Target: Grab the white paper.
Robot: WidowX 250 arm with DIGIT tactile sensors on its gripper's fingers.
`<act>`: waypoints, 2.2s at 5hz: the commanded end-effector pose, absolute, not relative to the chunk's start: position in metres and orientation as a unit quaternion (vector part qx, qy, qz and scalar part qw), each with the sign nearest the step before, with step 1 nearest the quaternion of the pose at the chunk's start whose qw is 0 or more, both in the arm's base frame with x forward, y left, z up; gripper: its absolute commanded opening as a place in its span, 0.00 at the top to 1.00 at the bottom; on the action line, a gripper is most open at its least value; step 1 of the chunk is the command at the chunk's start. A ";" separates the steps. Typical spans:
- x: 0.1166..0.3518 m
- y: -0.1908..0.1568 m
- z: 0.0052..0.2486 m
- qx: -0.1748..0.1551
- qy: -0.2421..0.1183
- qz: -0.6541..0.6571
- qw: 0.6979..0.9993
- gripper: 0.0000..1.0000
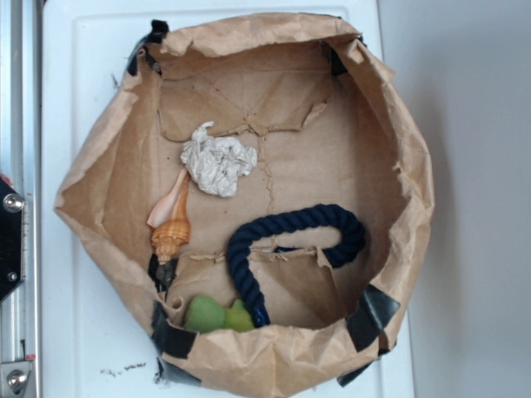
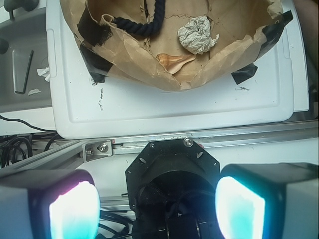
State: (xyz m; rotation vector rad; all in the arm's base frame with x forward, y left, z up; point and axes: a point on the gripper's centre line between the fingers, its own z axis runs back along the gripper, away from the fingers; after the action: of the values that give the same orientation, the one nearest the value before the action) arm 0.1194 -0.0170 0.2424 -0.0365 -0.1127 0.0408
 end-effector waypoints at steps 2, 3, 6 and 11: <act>0.161 -0.012 0.235 -0.011 -0.067 0.064 0.996 0.00; 0.200 -0.007 0.228 -0.005 -0.075 0.083 0.994 0.00; 0.253 0.031 0.206 0.016 -0.184 -0.079 0.980 0.00; 0.241 0.056 0.154 -0.001 -0.133 -0.085 0.988 0.00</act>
State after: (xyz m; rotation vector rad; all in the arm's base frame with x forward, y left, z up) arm 0.2372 0.0544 0.1416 -0.0157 -0.2301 -0.1816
